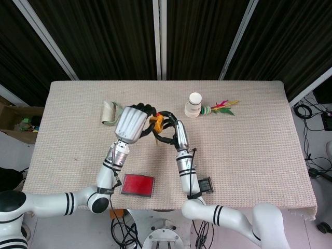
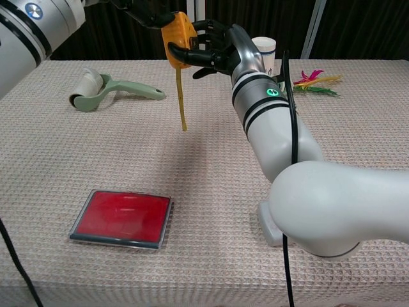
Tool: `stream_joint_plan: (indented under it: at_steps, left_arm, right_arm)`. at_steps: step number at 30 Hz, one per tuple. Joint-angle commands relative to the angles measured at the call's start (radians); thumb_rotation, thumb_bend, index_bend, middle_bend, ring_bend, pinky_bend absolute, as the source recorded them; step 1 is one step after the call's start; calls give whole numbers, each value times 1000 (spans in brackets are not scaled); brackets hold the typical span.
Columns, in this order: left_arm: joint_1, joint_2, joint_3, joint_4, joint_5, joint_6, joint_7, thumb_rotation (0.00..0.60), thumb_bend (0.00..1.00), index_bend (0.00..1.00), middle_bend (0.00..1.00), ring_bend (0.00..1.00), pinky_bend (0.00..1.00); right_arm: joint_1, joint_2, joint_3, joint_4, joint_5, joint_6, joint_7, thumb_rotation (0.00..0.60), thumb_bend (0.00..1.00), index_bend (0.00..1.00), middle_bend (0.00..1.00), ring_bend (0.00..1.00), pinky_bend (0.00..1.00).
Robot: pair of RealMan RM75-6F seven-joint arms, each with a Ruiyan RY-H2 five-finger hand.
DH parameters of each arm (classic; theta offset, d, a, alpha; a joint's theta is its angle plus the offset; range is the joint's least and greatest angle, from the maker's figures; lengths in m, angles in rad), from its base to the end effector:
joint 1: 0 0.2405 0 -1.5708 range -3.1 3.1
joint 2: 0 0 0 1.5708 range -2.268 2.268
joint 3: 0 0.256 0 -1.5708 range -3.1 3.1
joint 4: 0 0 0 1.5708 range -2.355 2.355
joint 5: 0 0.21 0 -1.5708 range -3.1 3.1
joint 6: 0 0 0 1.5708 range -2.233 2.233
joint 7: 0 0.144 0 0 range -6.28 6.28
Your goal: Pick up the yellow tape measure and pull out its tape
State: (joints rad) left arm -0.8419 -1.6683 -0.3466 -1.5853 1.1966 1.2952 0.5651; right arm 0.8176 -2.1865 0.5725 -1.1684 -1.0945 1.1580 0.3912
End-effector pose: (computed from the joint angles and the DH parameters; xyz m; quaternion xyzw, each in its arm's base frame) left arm -0.0347 0.3484 0.0207 -0.6548 -0.2579 -0.5381 0.4639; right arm -0.0238 -0.3459 -0.1010 0.3211 -0.6664 0.6473 0.1841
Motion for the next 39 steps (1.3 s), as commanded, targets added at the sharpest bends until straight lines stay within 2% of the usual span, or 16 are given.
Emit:
stream_joint_plan:
  at_steps: [1,8,15,26,39]
  left_arm:
    - [2,2,5,3,-1,-1,3,600,293,495,505,494,690]
    - [4,0,2,8,0,0,-17,600,331,521,527,518,708]
    - [-1,1,2,6,2,-7,-19,600,448,546,542,523,711]
    - [-3,-5,-1,11,-3,-7,-23,600,507,580,573,553,737]
    - [12,-12,-15,17,26,45,-57,600,519,641,629,601,786]
  right_arm:
    - [-2,0,-1,-1,-3,1,1,600,341,889,717,644,497]
    - [-5,2,-1,-5,-6,-1,-3,600,341,889,717,643,497]
    - [-2,3,1,-3,-11,-7,-5,600,341,888,717,644,497]
    - [-7,9,-3,-13,-14,-8,-9,600,346,887,717,644,497]
    - [-17,17,-11,-9,-14,-12,-17,600,351,883,717,644,497]
